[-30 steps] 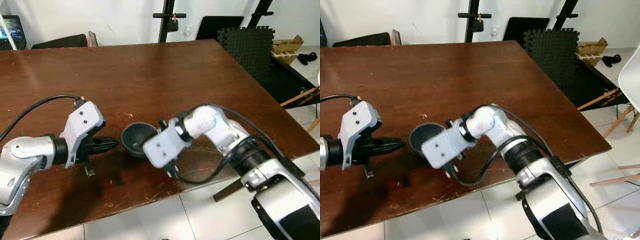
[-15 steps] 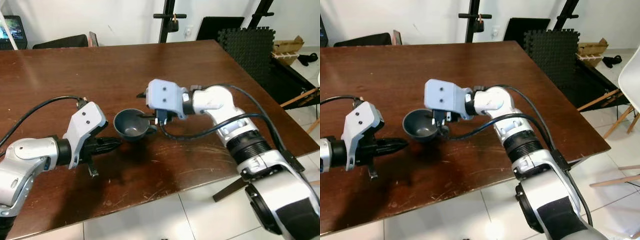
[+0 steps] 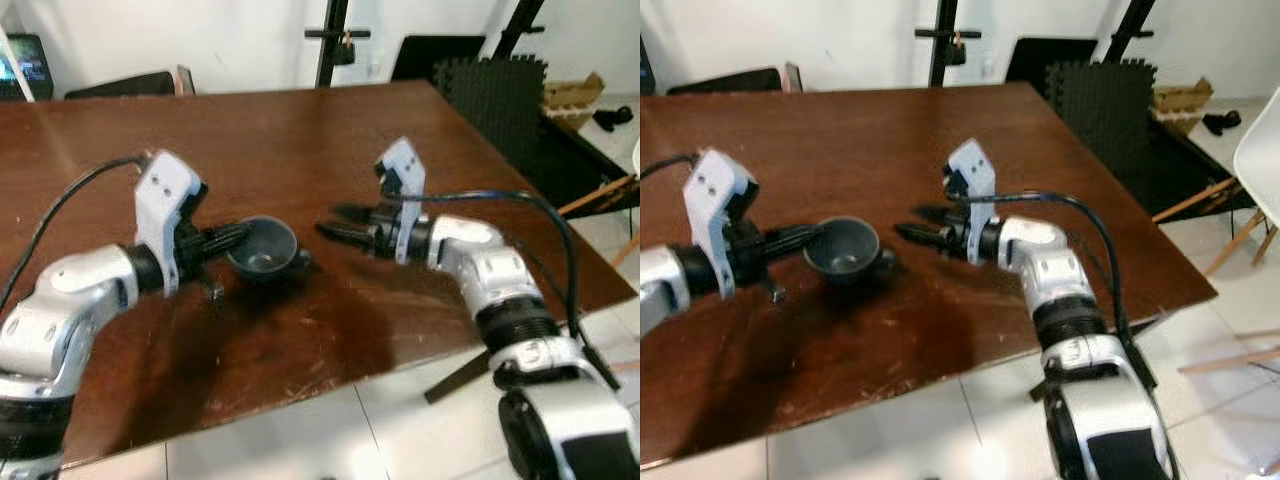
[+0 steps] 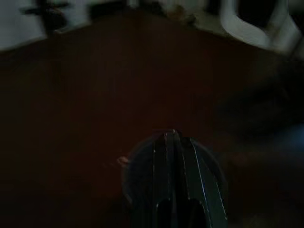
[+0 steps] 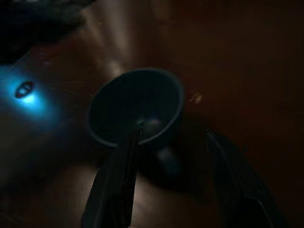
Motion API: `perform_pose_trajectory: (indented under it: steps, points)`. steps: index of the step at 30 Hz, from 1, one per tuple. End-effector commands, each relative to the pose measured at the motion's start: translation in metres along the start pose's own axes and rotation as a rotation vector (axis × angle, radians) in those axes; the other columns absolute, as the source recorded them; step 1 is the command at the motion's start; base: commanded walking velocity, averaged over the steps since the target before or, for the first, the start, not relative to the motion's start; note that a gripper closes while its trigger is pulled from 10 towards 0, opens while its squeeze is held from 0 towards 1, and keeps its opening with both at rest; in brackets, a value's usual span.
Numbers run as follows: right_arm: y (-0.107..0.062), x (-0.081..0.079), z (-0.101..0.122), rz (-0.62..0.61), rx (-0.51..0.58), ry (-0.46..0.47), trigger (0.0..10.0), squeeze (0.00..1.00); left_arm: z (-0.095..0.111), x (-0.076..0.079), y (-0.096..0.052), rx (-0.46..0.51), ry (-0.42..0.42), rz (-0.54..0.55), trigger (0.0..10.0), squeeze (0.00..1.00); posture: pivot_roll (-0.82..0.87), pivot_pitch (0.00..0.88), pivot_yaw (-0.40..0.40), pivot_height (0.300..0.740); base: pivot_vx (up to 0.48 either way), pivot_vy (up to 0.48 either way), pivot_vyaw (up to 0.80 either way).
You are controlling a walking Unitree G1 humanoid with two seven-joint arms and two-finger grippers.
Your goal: Setting the table
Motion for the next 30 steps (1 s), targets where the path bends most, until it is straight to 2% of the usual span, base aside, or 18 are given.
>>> perform_pose_trajectory:
  steps: [1, 2, 4, 7, 10, 11, 12, 13, 16, 17, 22, 25, 30]
  points:
    - [-0.002, 0.001, -0.007, -0.014, 0.001, 0.04, 10.0, 0.0, -0.006, -0.003, 0.001, -0.01, -0.022, 0.033, 10.0, 0.0, 0.07, 0.237, -0.026, 0.74, 0.0, 0.0, 0.0]
    - [0.0, -0.002, -0.012, -0.022, 0.019, 0.112, 10.0, 0.0, -0.004, 0.005, 0.006, 0.001, -0.04, 0.005, 10.0, 0.0, 0.06, 0.237, -0.03, 0.74, 0.0, 0.0, 0.0]
    - [0.0, -0.007, -0.014, 0.002, 0.034, 0.155, 10.0, 0.0, -0.003, 0.015, 0.008, -0.001, -0.048, -0.046, 10.0, 0.0, 0.06, 0.237, -0.031, 0.74, 0.0, 0.0, 0.0]
    - [0.0, -0.012, -0.019, 0.028, 0.025, 0.143, 10.0, 0.0, -0.003, 0.024, 0.01, -0.002, -0.044, -0.089, 10.0, 0.0, 0.06, 0.237, -0.031, 0.74, 0.0, 0.0, 0.0]
    - [-0.002, -0.018, -0.028, 0.047, 0.0, 0.095, 10.0, 0.0, -0.001, 0.03, 0.012, 0.005, -0.046, -0.105, 10.0, 0.0, 0.06, 0.236, -0.032, 0.74, 0.0, 0.0, 0.0]
    - [-0.003, -0.021, -0.032, 0.062, -0.016, 0.042, 10.0, 0.0, -0.001, 0.029, 0.014, 0.007, -0.053, -0.1, 10.0, 0.0, 0.06, 0.236, -0.032, 0.74, 0.0, 0.0, 0.0]
    - [-0.003, -0.021, -0.032, 0.062, -0.016, 0.042, 10.0, 0.0, -0.001, 0.029, 0.014, 0.007, -0.053, -0.1, 10.0, 0.0, 0.06, 0.236, -0.032, 0.74, 0.0, 0.0, 0.0]
    - [-0.004, -0.024, -0.034, 0.073, -0.029, 0.003, 10.0, 0.0, 0.0, 0.029, 0.014, 0.009, -0.056, -0.096, 10.0, 0.0, 0.06, 0.236, -0.032, 0.74, 0.0, 0.0, 0.0]
    - [-0.008, -0.024, -0.038, 0.059, -0.044, -0.122, 10.0, 0.0, 0.0, 0.029, 0.015, 0.01, -0.062, -0.089, 10.0, 0.0, 0.06, 0.239, -0.034, 0.74, 0.0, 0.0, 0.0]
    - [-0.008, -0.024, -0.038, 0.059, -0.044, -0.122, 10.0, 0.0, 0.0, 0.029, 0.015, 0.01, -0.062, -0.089, 10.0, 0.0, 0.06, 0.239, -0.034, 0.74, 0.0, 0.0, 0.0]
    - [-0.006, -0.021, -0.037, 0.008, -0.051, -0.275, 10.0, 0.0, 0.001, 0.028, 0.014, 0.006, -0.065, -0.085, 10.0, 0.0, 0.06, 0.24, -0.032, 0.74, 0.0, 0.0, 0.0]
    - [-0.006, -0.02, -0.039, -0.008, -0.061, -0.323, 10.0, 0.0, 0.001, 0.029, 0.014, 0.006, -0.067, -0.085, 10.0, 0.0, 0.06, 0.24, -0.031, 0.74, 0.0, 0.0, 0.0]
    - [-0.007, -0.021, -0.046, 0.007, -0.088, -0.351, 10.0, 0.0, 0.001, 0.028, 0.014, 0.004, -0.067, -0.084, 10.0, 0.0, 0.06, 0.243, -0.031, 0.74, 0.0, 0.0, 0.0]
Point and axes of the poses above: a point about 5 cm out from each wrist's last joint towards the gripper, its own y axis pointing out of the wrist towards the gripper, its own z axis along the axis of the wrist's last joint, x = y × z, the point moved 4 cm from there along y, pointing out of the wrist towards the gripper, and after that the axes turned 2 degrees about -y, right-handed, at the moved point
